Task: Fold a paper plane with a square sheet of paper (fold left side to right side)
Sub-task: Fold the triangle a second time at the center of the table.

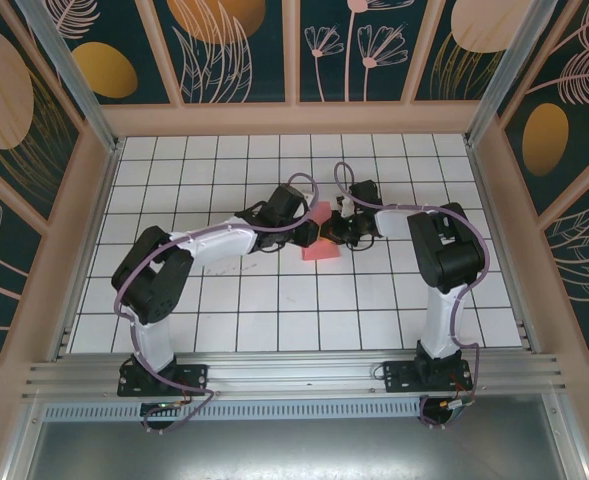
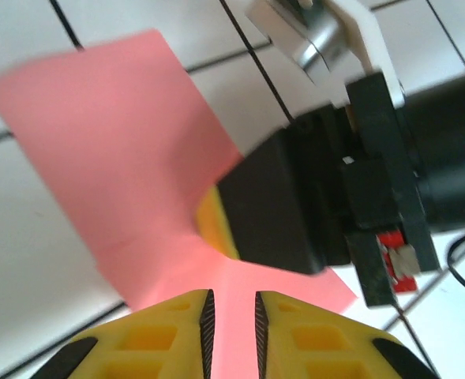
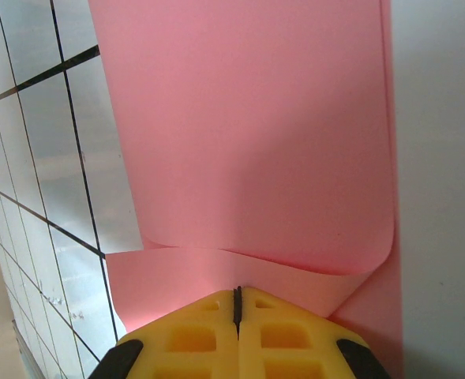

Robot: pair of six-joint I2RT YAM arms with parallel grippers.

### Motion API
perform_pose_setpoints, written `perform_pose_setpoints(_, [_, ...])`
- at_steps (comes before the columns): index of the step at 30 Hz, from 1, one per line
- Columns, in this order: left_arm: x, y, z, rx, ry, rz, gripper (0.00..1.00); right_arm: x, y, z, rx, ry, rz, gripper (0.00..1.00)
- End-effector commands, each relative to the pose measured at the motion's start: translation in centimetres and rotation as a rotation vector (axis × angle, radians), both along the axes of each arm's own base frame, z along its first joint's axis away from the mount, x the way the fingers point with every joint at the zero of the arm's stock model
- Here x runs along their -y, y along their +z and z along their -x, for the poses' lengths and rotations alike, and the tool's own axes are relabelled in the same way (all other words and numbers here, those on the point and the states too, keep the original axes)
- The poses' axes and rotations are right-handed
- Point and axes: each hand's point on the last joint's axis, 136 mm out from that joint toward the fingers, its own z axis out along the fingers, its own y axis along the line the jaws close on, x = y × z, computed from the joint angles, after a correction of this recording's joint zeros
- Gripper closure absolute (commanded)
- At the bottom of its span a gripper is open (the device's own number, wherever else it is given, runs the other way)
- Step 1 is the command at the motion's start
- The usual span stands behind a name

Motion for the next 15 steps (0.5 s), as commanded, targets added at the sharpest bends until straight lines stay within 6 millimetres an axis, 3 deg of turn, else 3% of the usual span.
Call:
perform_pose_setpoints(1, [1.8,-0.6,2.0,-0.117,-0.068,0.132,0.8,1.1,-2.3,0.8,-0.056,-0.008,0.08,1.0])
perform_pose_setpoints(15, [2.0,-5.0,2.9,-0.219,-0.075,0.11,0.81,1.1,-2.3,0.8,-0.058,-0.004,0.081,1.0])
